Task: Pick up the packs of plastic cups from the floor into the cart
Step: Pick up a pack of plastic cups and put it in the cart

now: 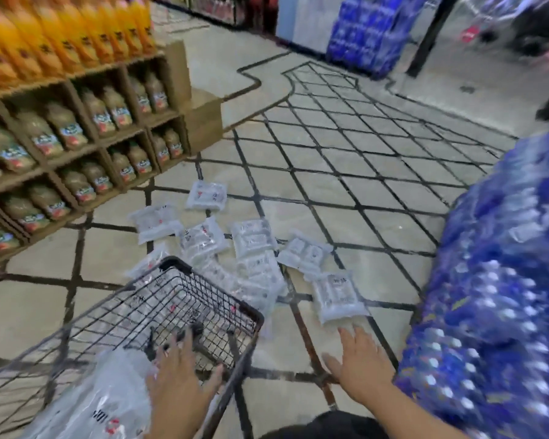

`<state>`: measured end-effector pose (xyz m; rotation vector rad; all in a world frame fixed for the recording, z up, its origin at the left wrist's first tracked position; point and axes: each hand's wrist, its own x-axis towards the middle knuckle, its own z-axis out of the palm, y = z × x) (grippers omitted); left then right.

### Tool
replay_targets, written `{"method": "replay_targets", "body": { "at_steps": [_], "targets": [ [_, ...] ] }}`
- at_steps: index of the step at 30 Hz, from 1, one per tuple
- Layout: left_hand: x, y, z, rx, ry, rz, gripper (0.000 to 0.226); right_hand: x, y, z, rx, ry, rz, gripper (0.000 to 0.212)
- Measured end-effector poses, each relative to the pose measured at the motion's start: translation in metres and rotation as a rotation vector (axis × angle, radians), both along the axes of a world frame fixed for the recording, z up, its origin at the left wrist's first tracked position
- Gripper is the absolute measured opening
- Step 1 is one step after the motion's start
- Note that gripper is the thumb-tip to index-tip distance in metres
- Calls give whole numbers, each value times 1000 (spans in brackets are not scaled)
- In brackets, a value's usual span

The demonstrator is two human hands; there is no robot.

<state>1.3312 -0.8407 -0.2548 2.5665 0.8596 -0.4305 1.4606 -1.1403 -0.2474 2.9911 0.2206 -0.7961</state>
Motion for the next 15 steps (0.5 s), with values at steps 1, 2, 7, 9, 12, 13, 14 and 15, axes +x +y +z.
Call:
{"method": "replay_targets", "body": {
  "at_steps": [1,2,7,9,12,13,14,15],
  "targets": [
    [20,-4,9,33,-24,-75,98,-1,-3,1,34,-11,-34,102],
    [38,-8,18,54,-48,-136,97,-3,-8,1,66,-14,-73,102],
    [108,-51,44,69,-110,-362,99,9,-57,-12,136,-41,-286,81],
    [125,-75,44,52,-106,-420,103,19,-80,-18,161,-52,-394,81],
    [148,-109,33,17,-67,-469,105,37,-110,-26,199,-37,-532,82],
    [157,-119,29,13,-55,-477,106,45,-120,-32,210,-33,-560,82],
    [168,-129,24,13,-41,-479,106,53,-129,-36,214,-27,-576,82],
    [181,-138,20,13,-29,-467,106,63,-139,-40,215,-22,-581,83]
  ]
}}
